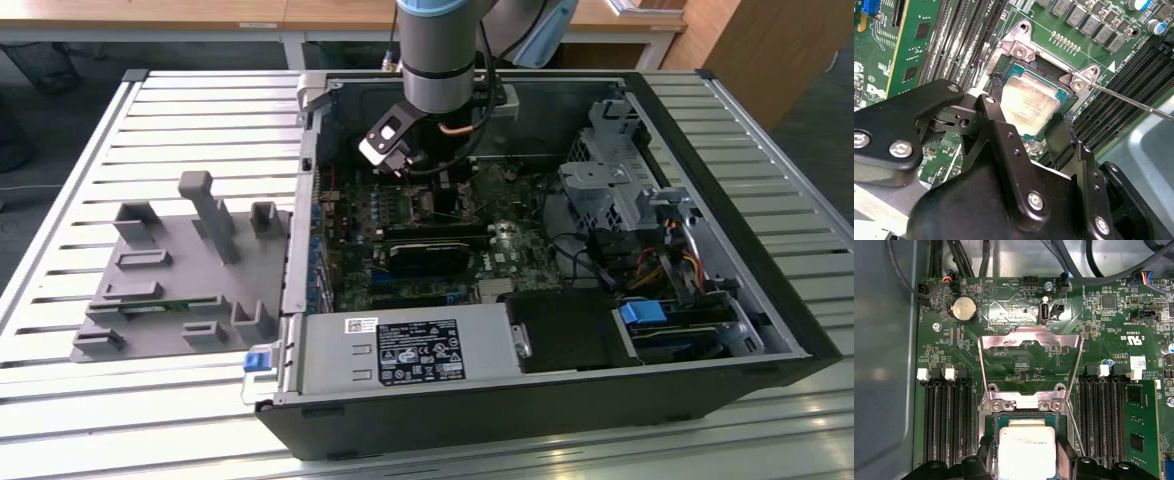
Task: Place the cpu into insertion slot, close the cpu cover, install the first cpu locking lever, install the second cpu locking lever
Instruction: 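Place the cpu into insertion slot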
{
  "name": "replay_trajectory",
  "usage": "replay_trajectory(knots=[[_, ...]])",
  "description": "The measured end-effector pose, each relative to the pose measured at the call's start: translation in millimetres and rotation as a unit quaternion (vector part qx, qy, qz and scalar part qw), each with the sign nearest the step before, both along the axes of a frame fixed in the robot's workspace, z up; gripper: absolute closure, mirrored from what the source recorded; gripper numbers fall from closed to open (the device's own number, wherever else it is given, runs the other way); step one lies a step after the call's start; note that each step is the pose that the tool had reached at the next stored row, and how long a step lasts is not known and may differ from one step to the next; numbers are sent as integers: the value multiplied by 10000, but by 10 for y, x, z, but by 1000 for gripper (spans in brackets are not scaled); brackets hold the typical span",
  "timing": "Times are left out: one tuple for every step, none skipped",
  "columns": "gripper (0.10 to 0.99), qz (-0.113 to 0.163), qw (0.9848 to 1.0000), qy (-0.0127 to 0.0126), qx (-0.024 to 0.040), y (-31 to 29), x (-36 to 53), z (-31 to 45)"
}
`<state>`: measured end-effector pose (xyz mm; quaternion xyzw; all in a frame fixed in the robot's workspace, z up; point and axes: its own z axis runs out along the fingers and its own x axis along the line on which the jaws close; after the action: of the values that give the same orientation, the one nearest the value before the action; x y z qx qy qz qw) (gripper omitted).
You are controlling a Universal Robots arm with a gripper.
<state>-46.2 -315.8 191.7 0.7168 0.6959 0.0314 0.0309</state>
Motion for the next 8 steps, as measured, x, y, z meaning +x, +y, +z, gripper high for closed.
replay_trajectory(knots=[[475,0,10000,0,0,0,0,0],[475,0,10000,1,0,1,0,1],[475,0,10000,1,-2,1,0,6],[475,-1,10000,0,0,1,0,13],[475,0,10000,0,0,1,0,23],[475,-1,10000,0,0,1,0,34],[475,0,10000,0,0,1,0,47],[475,0,10000,1,1,1,0,59]])
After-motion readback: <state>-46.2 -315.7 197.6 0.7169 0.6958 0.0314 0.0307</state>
